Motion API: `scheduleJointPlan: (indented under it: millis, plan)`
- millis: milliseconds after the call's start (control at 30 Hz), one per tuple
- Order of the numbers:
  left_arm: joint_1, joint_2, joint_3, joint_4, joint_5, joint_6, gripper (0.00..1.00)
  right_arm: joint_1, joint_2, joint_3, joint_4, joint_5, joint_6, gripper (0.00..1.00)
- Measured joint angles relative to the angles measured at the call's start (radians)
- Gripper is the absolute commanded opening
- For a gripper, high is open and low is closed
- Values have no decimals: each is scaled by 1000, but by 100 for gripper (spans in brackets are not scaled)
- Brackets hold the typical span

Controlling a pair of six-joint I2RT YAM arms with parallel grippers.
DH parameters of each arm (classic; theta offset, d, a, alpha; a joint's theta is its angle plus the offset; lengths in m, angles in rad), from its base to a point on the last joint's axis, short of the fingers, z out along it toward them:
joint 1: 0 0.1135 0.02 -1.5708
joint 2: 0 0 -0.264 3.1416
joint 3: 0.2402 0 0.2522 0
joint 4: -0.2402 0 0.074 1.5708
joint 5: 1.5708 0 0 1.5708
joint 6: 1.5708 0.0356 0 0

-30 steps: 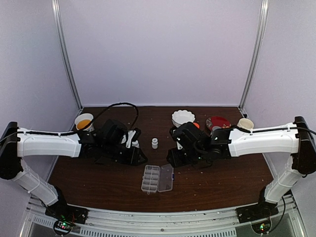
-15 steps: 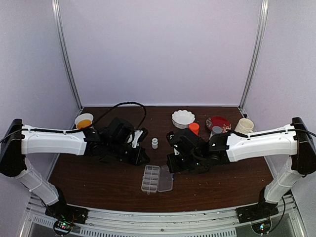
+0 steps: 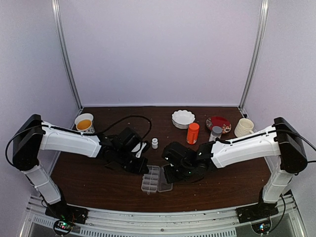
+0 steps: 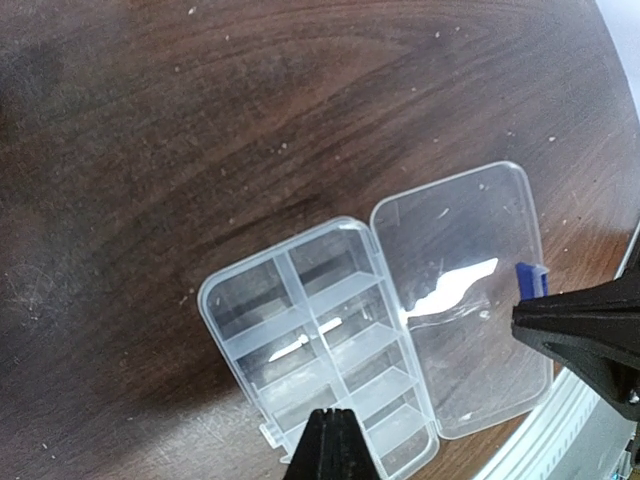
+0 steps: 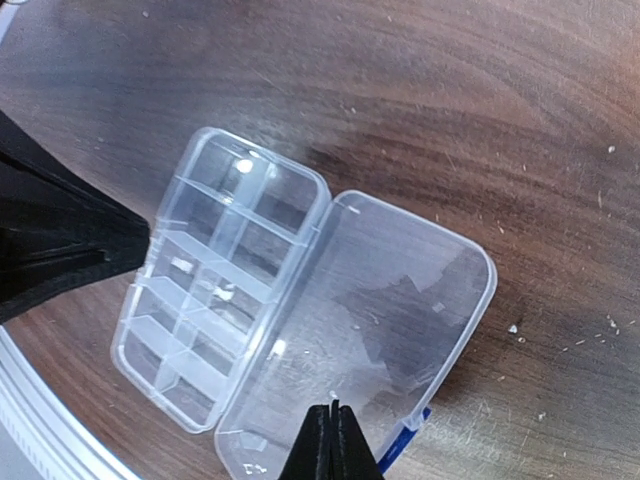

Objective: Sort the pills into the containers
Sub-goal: Adjust the pill container at the center of the board.

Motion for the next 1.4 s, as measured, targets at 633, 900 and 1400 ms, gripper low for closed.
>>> scheduleJointPlan:
  millis: [633,900,1400]
  plan:
    - [-1,87,0,65,53,-1,0,0,105,32,-21,-1,21,0]
    - [-1,92,0,72,72,-2,0,0,122,48,-21,14,20,0]
    - [15,88,5,-6,-31,-2,0,1,173,94,-3,-19,12,0]
